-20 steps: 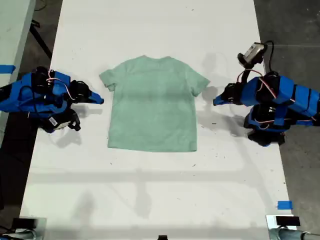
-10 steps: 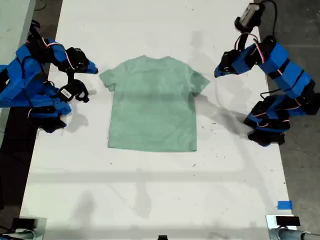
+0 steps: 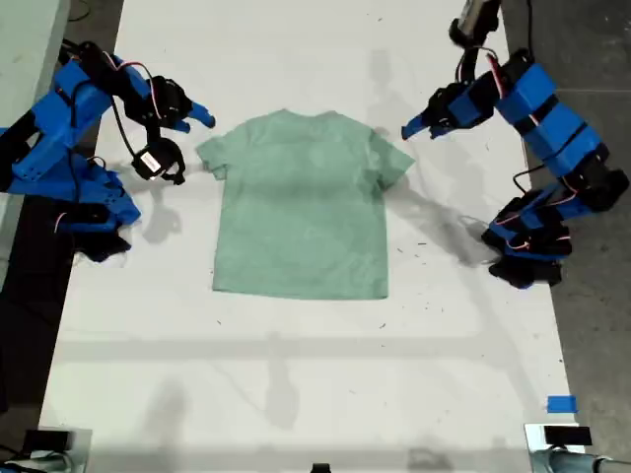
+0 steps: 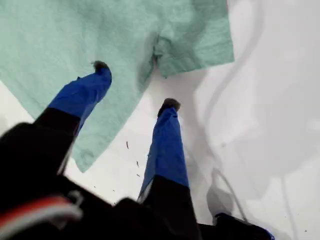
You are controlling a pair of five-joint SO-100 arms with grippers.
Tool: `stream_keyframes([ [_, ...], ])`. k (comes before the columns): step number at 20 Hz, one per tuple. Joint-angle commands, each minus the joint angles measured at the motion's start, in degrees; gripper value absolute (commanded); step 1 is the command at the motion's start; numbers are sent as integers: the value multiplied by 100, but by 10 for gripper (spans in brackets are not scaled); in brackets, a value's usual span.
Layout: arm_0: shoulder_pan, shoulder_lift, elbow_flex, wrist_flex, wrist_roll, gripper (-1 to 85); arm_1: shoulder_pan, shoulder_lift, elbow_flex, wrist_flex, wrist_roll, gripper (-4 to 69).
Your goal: Fold t-shirt
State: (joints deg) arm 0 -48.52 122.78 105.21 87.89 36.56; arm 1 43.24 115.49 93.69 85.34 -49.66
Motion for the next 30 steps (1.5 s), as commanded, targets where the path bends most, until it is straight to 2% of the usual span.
stream_keyframes([
  [1,-176,0,-202,-9,211,234,246,62,431,-633,-404,270],
  [8,-246,0,202,-220,281,234,782,-132,2549,-2716,-1160,294],
  [16,-237,-114,563,-606,299,232,1063,-1679,2689,-4008,-1564,298],
  [18,-237,-132,624,-642,299,231,1063,-2285,2373,-4131,-1573,291],
  [20,-237,-132,650,-659,299,230,1055,-2751,1916,-3981,-1582,262],
  [21,-246,-141,659,-659,299,230,1028,-2848,1793,-3955,-1608,215],
  [22,-246,-141,668,-668,299,230,1020,-2962,1644,-3885,-1573,76],
  [23,-246,-149,668,-677,308,229,1037,-3103,1477,-3762,-1512,13],
  [24,-255,-149,686,-694,308,228,1028,-3164,1380,-3674,-1503,-10],
  [30,-281,-158,800,-729,369,224,958,-2865,1011,-2953,-1371,-10],
])
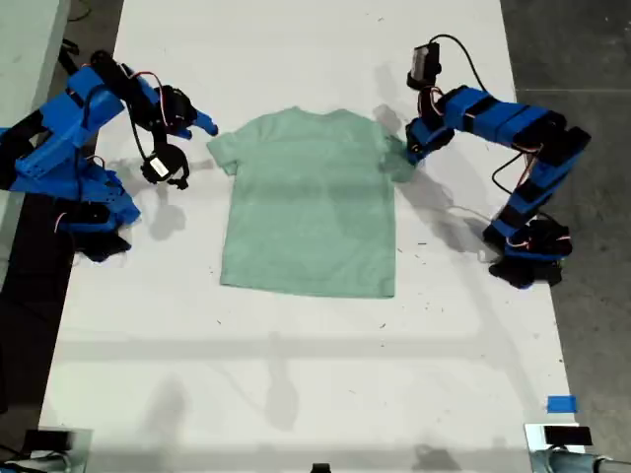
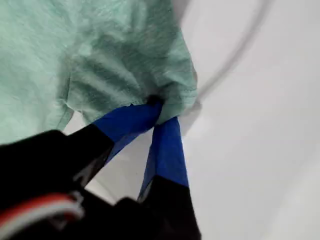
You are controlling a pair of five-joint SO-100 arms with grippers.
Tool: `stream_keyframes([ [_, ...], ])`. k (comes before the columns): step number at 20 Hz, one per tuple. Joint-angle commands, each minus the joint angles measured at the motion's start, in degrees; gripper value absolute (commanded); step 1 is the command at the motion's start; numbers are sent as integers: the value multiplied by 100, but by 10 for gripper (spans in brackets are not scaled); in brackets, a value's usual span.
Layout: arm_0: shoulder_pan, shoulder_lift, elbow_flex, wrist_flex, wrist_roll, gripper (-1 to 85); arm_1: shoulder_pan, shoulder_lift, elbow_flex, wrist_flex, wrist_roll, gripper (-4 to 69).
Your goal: Fold t-shirt
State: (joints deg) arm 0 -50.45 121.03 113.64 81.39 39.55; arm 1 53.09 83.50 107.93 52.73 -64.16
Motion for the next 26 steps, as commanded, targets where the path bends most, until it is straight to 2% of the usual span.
stream_keyframes([
  [1,-105,18,-35,-88,79,224,-35,448,-527,501,123,-10],
  [3,-114,26,-26,-88,88,224,-70,782,-879,1011,167,-10],
  [8,-114,44,-18,-88,97,223,-229,1354,-2953,2830,246,-10],
  [11,-114,62,-9,-97,97,223,-598,1151,-3973,3270,422,-10],
  [20,-132,281,149,-88,70,222,-2153,-668,-5142,2391,1459,-10],
  [26,-132,290,193,-105,44,222,-2637,-2101,-5502,1529,2188,-11],
])
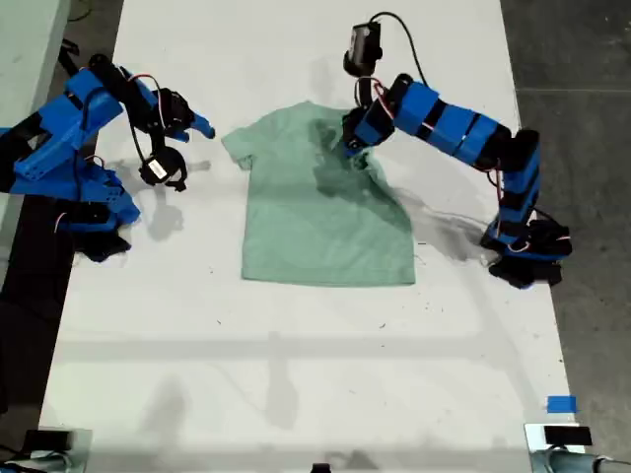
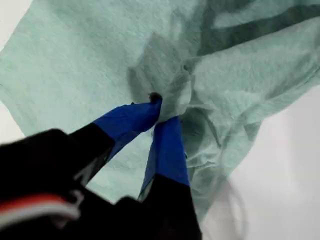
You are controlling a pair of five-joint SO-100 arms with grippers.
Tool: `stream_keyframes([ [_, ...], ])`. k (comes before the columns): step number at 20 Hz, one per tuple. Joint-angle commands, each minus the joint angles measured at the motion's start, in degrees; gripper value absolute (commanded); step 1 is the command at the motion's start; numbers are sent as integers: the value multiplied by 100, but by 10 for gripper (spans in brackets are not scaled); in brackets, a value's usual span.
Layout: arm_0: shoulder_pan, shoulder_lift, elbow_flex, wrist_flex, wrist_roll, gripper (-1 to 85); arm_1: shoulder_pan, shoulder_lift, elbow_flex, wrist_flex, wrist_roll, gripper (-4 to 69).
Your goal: Fold t-shirt
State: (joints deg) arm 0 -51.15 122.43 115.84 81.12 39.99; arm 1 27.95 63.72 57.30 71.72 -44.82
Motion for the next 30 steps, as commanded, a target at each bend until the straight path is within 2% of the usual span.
stream_keyframes([
  [1,-62,149,-26,-79,-9,224,-114,-387,-554,-404,396,24],
  [2,-62,149,-26,-88,-9,227,-88,-589,-773,-246,483,229],
  [3,-62,149,-26,-88,-18,228,-88,-650,-1081,26,413,329],
  [5,-62,149,-18,-114,-18,232,-35,-316,-1354,545,316,279],
  [10,-149,-378,-70,-633,-35,237,185,1310,-932,1521,141,239],
  [16,-158,-2101,-835,-1143,26,236,-35,2619,554,1521,290,209],
  [21,-220,-3524,-2039,-1134,114,235,-246,3208,1336,1406,519,178],
  [25,-352,-4720,-2795,-1072,35,232,-299,3841,2013,1090,598,156],
  [29,-668,-6196,-3735,-545,-255,226,-290,4579,2619,940,650,146],
  [30,-791,-6636,-4184,-185,-343,217,-272,4790,2813,888,668,143],
])
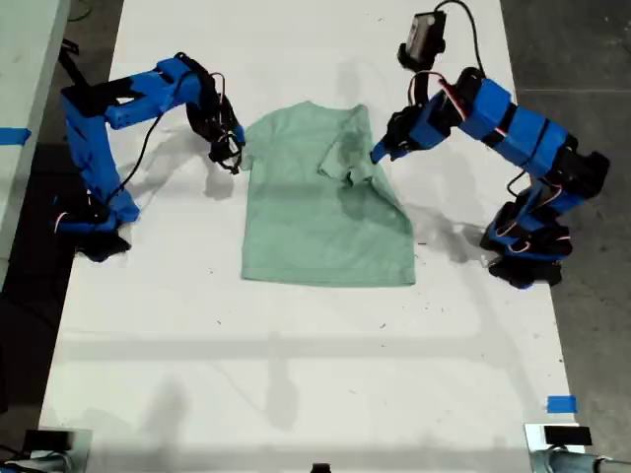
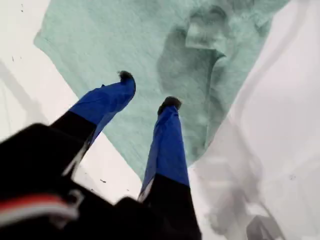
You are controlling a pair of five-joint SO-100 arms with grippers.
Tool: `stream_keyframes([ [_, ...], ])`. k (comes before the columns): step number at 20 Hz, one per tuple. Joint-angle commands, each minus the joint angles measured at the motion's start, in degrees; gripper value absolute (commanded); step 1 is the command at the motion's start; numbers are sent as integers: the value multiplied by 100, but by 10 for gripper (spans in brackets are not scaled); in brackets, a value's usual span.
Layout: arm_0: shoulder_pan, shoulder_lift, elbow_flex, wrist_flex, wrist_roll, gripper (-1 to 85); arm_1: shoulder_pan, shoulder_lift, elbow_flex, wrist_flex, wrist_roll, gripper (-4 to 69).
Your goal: Fold t-shirt
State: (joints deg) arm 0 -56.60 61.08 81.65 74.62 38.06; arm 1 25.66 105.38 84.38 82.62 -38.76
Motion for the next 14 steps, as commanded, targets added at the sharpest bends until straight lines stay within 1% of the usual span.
stream_keyframes([
  [1,-290,-738,-1107,686,-123,210,-26,809,299,-246,79,141],
  [2,-308,-826,-1248,747,-123,184,-18,993,483,-290,105,139],
  [3,-308,-844,-1301,756,-123,71,-9,1134,642,-334,114,137],
  [4,-299,-844,-1318,738,-132,0,9,1257,782,-352,132,133],
  [5,-202,-835,-1415,738,-35,0,26,1371,905,-378,149,130],
  [9,237,-97,-1547,888,-149,0,97,1687,1327,-501,176,125],
  [14,334,1063,-1784,976,-193,0,158,1960,1670,-615,185,119],
])
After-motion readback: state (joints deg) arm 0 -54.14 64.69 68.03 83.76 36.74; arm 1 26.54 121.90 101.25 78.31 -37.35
